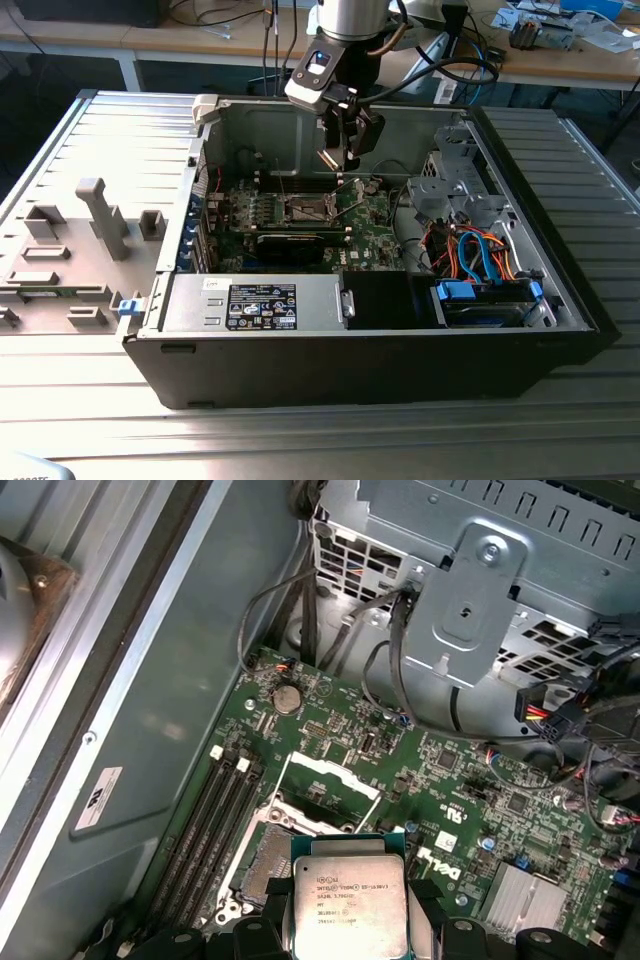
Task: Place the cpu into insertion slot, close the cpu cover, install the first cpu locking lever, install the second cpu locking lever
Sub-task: 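Place the cpu into insertion slot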
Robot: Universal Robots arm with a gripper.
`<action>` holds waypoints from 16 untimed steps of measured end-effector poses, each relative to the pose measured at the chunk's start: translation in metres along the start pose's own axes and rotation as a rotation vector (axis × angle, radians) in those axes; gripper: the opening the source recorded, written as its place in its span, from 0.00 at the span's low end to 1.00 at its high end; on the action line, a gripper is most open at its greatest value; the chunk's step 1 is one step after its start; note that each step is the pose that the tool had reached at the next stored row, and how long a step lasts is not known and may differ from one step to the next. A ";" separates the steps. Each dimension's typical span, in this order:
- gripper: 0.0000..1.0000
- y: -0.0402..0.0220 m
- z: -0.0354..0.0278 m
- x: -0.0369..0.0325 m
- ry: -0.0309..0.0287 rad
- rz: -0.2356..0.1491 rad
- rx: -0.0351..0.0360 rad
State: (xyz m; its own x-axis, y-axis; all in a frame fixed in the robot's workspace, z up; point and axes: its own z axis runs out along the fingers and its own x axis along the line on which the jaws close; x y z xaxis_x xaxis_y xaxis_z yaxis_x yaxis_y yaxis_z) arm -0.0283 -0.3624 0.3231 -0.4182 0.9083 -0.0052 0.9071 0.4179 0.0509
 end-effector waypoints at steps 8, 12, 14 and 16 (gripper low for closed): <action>0.55 0.0000 0.0000 0.0000 -0.0023 0.004 0.0010; 0.55 0.0000 0.0000 0.0000 -0.0029 0.007 0.0012; 0.55 0.0000 0.0000 0.0000 -0.0032 0.009 0.0013; 0.55 0.0000 0.0000 0.0000 -0.0033 0.011 0.0013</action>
State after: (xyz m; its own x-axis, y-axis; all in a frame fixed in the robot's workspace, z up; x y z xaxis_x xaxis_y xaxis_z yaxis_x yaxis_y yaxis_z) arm -0.0283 -0.3625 0.3231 -0.4081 0.9129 -0.0080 0.9116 0.4080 0.0497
